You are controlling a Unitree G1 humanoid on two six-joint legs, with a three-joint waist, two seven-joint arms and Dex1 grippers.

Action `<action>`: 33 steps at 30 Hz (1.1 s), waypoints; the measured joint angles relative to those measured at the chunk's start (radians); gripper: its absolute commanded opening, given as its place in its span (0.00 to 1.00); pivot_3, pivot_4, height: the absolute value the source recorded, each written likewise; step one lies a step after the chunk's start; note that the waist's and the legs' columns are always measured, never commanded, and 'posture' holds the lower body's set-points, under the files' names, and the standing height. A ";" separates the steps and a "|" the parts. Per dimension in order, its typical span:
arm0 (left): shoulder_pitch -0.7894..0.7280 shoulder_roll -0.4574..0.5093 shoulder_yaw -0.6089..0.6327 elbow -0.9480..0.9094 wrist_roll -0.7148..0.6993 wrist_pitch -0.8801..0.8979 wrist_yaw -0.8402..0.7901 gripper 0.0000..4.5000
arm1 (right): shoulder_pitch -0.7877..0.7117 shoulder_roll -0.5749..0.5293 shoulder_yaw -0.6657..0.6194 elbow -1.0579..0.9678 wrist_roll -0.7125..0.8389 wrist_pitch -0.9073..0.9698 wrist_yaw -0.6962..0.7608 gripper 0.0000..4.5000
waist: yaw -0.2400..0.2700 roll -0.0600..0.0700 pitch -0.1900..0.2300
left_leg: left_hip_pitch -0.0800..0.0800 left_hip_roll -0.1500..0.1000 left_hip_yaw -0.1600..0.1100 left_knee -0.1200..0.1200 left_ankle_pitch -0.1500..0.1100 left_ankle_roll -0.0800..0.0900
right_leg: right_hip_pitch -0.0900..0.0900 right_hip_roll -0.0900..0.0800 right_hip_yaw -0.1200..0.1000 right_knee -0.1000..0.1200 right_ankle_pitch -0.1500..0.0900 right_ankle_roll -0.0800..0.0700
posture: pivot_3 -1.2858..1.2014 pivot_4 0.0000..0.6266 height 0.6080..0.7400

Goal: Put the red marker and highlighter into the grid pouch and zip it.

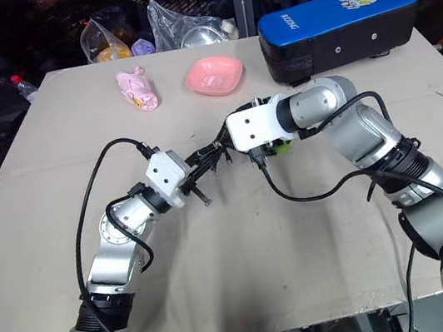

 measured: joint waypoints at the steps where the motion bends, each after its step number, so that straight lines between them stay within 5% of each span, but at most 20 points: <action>1: 0.000 0.000 0.000 0.000 0.000 0.001 0.001 0.00 | 0.006 -0.005 -0.018 -0.002 0.012 0.012 0.001 0.99 | 0.000 0.000 0.000 | 0.000 0.000 0.000 0.000 0.000 0.000 | 0.000 0.000 0.000 0.000 0.000 0.000 | 0.52 0.24 1.00; 11: 0.003 -0.003 0.001 0.000 -0.003 0.001 0.002 0.00 | 0.048 -0.119 -0.238 -0.183 0.217 0.359 0.054 0.99 | -0.001 0.000 0.000 | 0.000 0.000 -0.003 0.000 0.000 0.001 | 0.000 0.000 0.000 0.000 0.000 0.000 | 0.52 0.24 1.00; 17: 0.004 -0.006 0.003 0.000 -0.004 0.001 0.002 0.00 | 0.219 -0.132 -0.264 -0.385 0.293 0.621 -0.006 0.99 | -0.002 0.000 0.000 | 0.000 0.000 -0.004 0.000 -0.001 0.001 | 0.000 0.000 0.000 0.000 0.000 0.000 | 0.52 0.24 1.00; 33: 0.004 -0.005 0.005 0.000 -0.004 0.000 -0.001 0.00 | 0.361 -0.201 -0.207 -0.443 0.267 0.653 -0.125 0.99 | -0.001 0.000 0.000 | 0.000 0.000 -0.004 0.000 -0.001 0.001 | 0.000 0.000 0.000 0.000 0.000 0.000 | 0.52 0.24 1.00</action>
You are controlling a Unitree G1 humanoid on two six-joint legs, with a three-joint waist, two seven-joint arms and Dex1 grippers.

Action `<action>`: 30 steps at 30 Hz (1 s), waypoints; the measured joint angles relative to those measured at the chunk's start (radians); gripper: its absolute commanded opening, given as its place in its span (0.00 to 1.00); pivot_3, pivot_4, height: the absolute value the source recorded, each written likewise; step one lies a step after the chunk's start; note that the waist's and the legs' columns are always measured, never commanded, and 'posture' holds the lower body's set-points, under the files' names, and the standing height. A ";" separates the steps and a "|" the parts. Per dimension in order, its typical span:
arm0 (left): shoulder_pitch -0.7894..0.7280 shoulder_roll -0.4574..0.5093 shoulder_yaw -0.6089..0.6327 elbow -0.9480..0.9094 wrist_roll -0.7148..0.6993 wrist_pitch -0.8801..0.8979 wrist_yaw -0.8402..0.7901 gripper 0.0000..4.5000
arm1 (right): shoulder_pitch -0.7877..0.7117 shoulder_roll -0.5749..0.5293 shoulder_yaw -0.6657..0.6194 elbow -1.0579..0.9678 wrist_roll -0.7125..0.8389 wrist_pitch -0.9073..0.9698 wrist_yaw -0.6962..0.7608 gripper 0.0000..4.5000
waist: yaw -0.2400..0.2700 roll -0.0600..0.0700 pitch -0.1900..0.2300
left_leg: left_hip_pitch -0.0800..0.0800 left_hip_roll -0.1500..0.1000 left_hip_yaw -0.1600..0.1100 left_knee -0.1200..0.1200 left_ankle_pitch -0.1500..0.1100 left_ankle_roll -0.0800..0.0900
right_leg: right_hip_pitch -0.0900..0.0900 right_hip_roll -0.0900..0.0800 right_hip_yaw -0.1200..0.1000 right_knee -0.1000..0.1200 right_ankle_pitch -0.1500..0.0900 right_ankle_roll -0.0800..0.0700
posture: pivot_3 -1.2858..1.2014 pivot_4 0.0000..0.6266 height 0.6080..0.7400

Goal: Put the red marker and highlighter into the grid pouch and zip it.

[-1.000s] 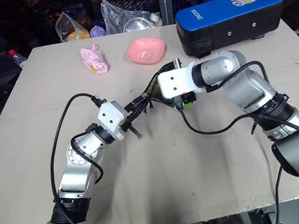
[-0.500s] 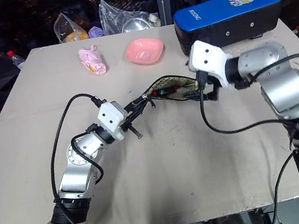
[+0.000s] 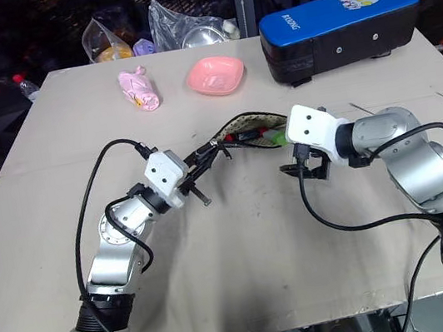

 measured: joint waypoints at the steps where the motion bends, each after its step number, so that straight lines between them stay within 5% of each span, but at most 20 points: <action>1: 0.000 0.000 0.000 0.000 0.000 0.000 0.000 0.00 | 0.000 0.000 0.000 -0.003 0.004 0.017 -0.001 0.99 | 0.000 0.000 0.000 | 0.000 0.000 0.000 0.000 0.000 0.000 | 0.000 0.000 0.000 0.000 0.000 0.000 | 0.52 0.24 1.00; 10: 0.000 0.000 0.000 0.000 0.000 0.000 -0.001 0.00 | -0.002 0.032 0.000 -0.050 0.051 0.132 -0.037 0.99 | -0.001 0.000 0.000 | 0.000 0.000 -0.001 0.000 0.000 0.000 | 0.000 0.000 0.000 0.000 0.000 0.000 | 0.52 0.24 1.00; 16: -0.001 0.001 -0.001 0.000 0.000 -0.001 -0.001 0.00 | -0.050 0.231 -0.021 -0.108 0.205 0.158 -0.053 0.99 | -0.004 0.000 0.000 | 0.000 0.001 -0.001 0.000 0.000 0.000 | 0.000 0.001 0.000 0.000 0.000 0.000 | 0.52 0.24 1.00; 30: 0.000 0.012 0.002 0.000 0.000 -0.001 -0.002 0.00 | -0.013 0.116 -0.087 -0.019 0.225 0.053 -0.110 0.99 | -0.003 -0.001 0.000 | 0.000 0.000 -0.002 0.000 -0.001 0.001 | 0.001 0.001 -0.002 0.000 0.000 0.000 | 0.52 0.24 1.00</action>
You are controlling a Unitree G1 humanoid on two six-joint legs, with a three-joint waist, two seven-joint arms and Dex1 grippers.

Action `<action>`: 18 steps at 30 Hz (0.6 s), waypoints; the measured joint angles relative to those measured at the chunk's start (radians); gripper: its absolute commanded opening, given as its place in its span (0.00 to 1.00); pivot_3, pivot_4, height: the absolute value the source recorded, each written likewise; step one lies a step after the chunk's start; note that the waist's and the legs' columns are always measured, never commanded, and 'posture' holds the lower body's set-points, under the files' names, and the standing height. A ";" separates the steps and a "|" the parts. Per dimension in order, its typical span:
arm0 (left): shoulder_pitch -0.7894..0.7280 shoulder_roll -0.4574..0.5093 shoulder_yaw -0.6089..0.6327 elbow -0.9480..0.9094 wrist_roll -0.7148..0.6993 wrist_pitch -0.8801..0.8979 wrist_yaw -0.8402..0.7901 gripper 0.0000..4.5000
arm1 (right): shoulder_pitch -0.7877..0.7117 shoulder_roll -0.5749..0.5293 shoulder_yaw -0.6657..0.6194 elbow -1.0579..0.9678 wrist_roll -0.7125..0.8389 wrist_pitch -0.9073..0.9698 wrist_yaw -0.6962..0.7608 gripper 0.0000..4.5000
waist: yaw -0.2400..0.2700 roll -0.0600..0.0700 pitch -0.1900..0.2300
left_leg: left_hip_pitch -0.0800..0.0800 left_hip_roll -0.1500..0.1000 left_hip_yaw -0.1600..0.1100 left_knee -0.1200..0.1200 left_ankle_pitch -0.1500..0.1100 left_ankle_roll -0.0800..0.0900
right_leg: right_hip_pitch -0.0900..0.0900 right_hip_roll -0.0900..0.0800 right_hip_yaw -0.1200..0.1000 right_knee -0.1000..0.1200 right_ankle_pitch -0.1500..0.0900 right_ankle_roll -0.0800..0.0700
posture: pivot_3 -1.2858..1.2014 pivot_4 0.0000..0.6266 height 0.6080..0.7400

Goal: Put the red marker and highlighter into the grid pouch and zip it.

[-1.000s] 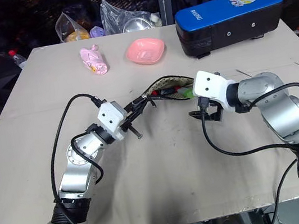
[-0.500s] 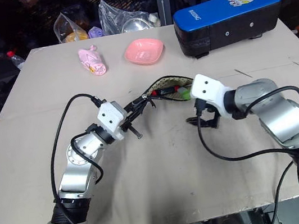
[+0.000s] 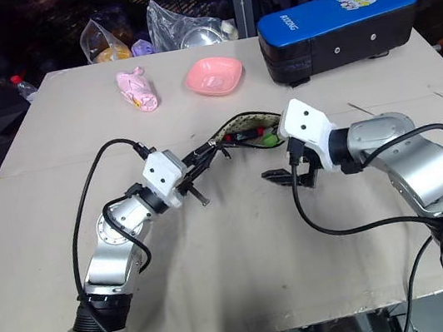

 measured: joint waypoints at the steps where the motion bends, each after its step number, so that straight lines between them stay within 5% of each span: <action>1: 0.000 0.000 0.000 0.000 0.000 0.000 0.000 0.00 | -0.001 0.005 -0.003 0.002 0.001 -0.001 -0.005 0.99 | 0.000 0.000 0.000 | 0.000 0.000 0.000 0.000 0.000 0.000 | 0.000 0.000 0.000 0.000 0.000 0.000 | 0.52 0.24 1.00; 12: -0.003 -0.014 -0.002 0.001 0.000 0.001 0.004 0.00 | -0.067 0.291 -0.031 -0.056 0.178 0.197 -0.173 0.99 | 0.004 0.000 0.000 | -0.001 0.000 0.001 0.000 0.000 0.000 | 0.000 -0.003 0.000 0.000 0.000 0.000 | 0.52 0.24 1.00; 18: -0.003 -0.024 -0.002 0.001 -0.001 0.008 0.014 0.00 | -0.018 0.260 -0.076 -0.116 0.328 0.362 -0.178 0.99 | 0.002 0.000 0.000 | -0.001 0.000 0.000 0.000 0.000 0.000 | 0.000 -0.002 0.000 0.000 0.000 0.000 | 0.52 0.24 1.00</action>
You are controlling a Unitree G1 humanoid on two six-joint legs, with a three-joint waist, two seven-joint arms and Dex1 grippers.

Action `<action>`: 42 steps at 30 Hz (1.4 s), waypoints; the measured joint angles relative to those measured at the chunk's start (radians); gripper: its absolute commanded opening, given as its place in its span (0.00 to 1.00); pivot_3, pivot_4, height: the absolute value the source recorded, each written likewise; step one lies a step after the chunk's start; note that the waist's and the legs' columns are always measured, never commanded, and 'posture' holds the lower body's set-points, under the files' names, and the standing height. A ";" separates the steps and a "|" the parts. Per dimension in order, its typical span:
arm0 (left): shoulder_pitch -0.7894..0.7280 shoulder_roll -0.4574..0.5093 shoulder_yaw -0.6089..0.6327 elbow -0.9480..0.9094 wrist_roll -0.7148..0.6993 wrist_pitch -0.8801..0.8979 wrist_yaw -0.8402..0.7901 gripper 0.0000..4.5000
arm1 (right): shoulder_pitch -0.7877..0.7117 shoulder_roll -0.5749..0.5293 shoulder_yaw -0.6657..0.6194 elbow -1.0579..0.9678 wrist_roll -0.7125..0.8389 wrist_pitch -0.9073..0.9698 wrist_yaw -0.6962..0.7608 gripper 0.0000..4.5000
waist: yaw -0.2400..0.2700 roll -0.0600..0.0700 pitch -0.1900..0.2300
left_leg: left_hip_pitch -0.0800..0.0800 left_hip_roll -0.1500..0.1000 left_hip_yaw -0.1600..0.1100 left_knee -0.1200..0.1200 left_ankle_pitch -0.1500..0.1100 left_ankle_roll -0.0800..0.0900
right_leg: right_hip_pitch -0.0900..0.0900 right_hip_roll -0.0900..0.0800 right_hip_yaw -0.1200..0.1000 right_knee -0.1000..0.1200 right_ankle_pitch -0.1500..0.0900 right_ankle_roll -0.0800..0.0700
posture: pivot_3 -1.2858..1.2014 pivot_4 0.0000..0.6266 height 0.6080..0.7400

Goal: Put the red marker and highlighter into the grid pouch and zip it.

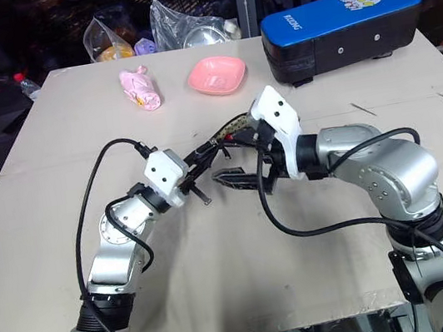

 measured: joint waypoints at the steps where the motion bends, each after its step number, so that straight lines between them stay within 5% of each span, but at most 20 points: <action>1: 0.000 -0.001 0.000 0.000 -0.001 0.002 0.001 0.00 | 0.008 0.000 0.004 0.002 0.000 0.003 -0.006 0.99 | 0.000 0.000 0.000 | 0.000 0.000 0.000 0.000 0.000 0.000 | 0.000 0.000 0.000 0.000 0.000 0.000 | 0.52 0.24 1.00; 17: 0.002 -0.025 -0.008 -0.013 -0.006 0.033 0.011 0.00 | -0.003 0.210 0.060 0.244 -0.089 -0.077 -0.226 0.99 | -0.004 0.000 0.000 | 0.000 0.000 0.001 0.000 0.000 0.000 | 0.000 0.001 0.000 0.000 0.000 0.000 | 0.52 0.24 1.00; 21: 0.003 -0.028 -0.007 -0.013 -0.006 0.034 0.014 0.00 | -0.004 0.239 0.036 0.243 -0.073 -0.074 -0.238 0.57 | -0.004 0.000 0.000 | 0.000 0.000 0.000 0.000 0.000 0.000 | 0.000 0.001 0.000 0.000 0.000 0.000 | 0.52 0.24 1.00; 28: 0.004 -0.029 -0.008 -0.013 -0.006 0.034 0.023 0.00 | -0.018 0.253 -0.024 0.214 -0.025 -0.036 -0.266 0.00 | -0.004 0.000 0.000 | 0.000 0.000 0.000 0.000 0.000 0.000 | 0.000 0.001 0.000 0.000 0.000 0.000 | 0.52 0.24 1.00; 39: 0.000 -0.066 -0.005 -0.057 -0.036 0.060 0.053 0.00 | -0.161 0.184 -0.155 0.195 0.095 0.019 -0.277 0.00 | -0.008 0.000 0.000 | 0.000 0.000 0.000 -0.001 0.000 0.000 | 0.000 0.001 0.001 0.000 0.000 0.000 | 0.52 0.24 1.00; 42: -0.005 -0.140 0.006 -0.108 -0.122 0.141 0.088 0.00 | -0.224 0.189 -0.184 0.222 0.128 0.021 -0.302 0.00 | -0.009 0.000 0.000 | -0.001 0.000 0.000 -0.001 0.000 0.000 | 0.000 0.001 0.002 0.000 0.000 0.000 | 0.52 0.24 1.00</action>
